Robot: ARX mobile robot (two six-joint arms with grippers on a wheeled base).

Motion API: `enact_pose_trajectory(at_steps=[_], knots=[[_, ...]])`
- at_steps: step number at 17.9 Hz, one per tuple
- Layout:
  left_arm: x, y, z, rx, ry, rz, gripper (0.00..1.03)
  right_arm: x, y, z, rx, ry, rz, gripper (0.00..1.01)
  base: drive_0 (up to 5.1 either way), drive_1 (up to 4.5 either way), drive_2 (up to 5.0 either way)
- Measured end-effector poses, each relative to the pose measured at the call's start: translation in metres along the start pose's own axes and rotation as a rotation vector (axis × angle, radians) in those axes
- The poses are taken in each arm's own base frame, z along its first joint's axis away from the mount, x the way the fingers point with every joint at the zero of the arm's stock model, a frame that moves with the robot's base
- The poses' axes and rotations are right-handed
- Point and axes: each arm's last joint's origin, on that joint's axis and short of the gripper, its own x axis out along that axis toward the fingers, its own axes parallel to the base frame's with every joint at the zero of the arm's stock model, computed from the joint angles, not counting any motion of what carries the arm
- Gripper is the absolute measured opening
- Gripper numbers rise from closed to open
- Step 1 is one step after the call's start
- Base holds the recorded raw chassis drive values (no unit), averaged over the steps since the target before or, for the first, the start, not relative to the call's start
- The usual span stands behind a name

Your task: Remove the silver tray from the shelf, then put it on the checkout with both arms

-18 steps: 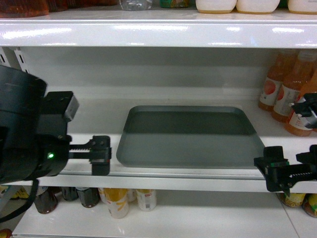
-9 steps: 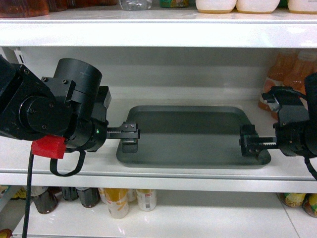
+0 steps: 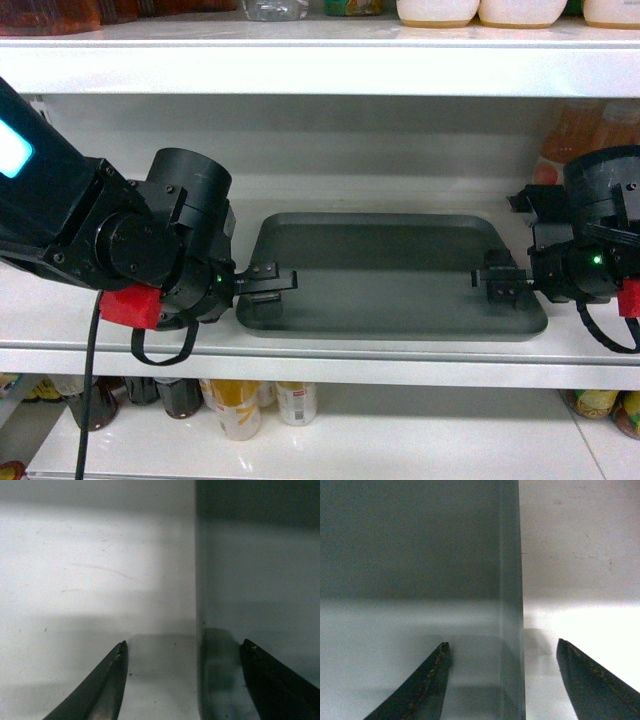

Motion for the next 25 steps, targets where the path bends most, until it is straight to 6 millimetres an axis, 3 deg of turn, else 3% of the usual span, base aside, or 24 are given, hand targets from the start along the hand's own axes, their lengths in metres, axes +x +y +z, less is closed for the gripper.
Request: enact_pose_trajectory(at_steps=[3,16,18,25], knots=[[0.001,0.004,-0.003,-0.009,0.013,-0.003,0.42,-0.001,0.0,-0.003,0.003,0.011,0.007,0.41,0.0,0.0,0.0],[0.001,0.004,-0.006,-0.014,0.004,-0.022,0.18,-0.004,0.001,-0.008,-0.004,-0.009,-0.01,0.15,0.0,0.0,0.0],[-0.001,0.003,-0.009,-0.015,-0.002,-0.025,0.05,-0.006,0.001,-0.011,-0.001,-0.026,-0.009,0.04,0.0,0.0,0.0],[-0.021,0.008,-0.024,-0.035,-0.02,-0.031,0.03,-0.028,-0.003,-0.026,0.033,-0.018,-0.011,0.03,0.0,0.0,0.0]])
